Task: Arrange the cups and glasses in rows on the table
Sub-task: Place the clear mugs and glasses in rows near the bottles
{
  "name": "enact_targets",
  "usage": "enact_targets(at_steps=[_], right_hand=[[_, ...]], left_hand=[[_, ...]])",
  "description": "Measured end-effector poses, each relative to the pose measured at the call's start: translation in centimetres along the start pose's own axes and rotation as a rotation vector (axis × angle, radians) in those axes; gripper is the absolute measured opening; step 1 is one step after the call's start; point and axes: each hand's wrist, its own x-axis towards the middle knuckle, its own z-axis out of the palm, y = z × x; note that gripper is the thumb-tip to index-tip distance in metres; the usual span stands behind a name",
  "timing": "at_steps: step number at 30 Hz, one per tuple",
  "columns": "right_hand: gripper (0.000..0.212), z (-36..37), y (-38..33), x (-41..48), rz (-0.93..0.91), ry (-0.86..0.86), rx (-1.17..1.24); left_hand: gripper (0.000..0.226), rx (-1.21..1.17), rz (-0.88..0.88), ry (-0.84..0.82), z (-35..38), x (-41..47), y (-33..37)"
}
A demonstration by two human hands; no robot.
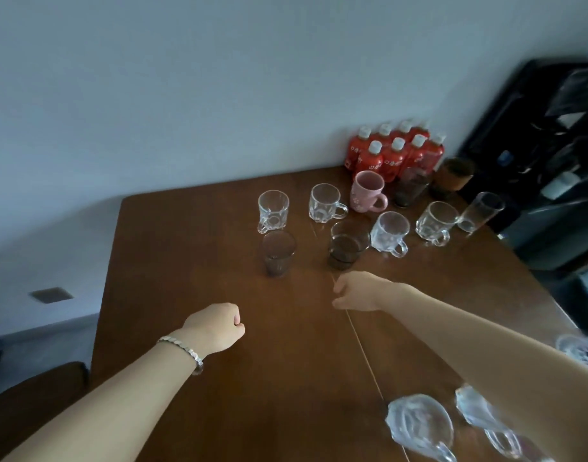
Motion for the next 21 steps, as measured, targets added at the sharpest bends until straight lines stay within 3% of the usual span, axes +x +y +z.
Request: enact_targets(at_steps=[5, 15, 21], right_hand=[[0.047, -0.6, 10.8, -4.4, 0.090, -0.023, -0.035], [0.041, -3.2, 36.4, -9.4, 0.276, 0.166, 0.114], [0.070, -3.2, 45.9, -10.7, 0.272, 0.050, -0.065]], left_hand=[[0.019, 0.008, 0.111, -0.018, 0.4, 0.2, 9.3], [0.014, 0.075, 0.223, 0.000, 4.7, 3.0, 30.8], [0.014, 0.052, 0.214, 0.005, 6.5, 4.4, 40.4]])
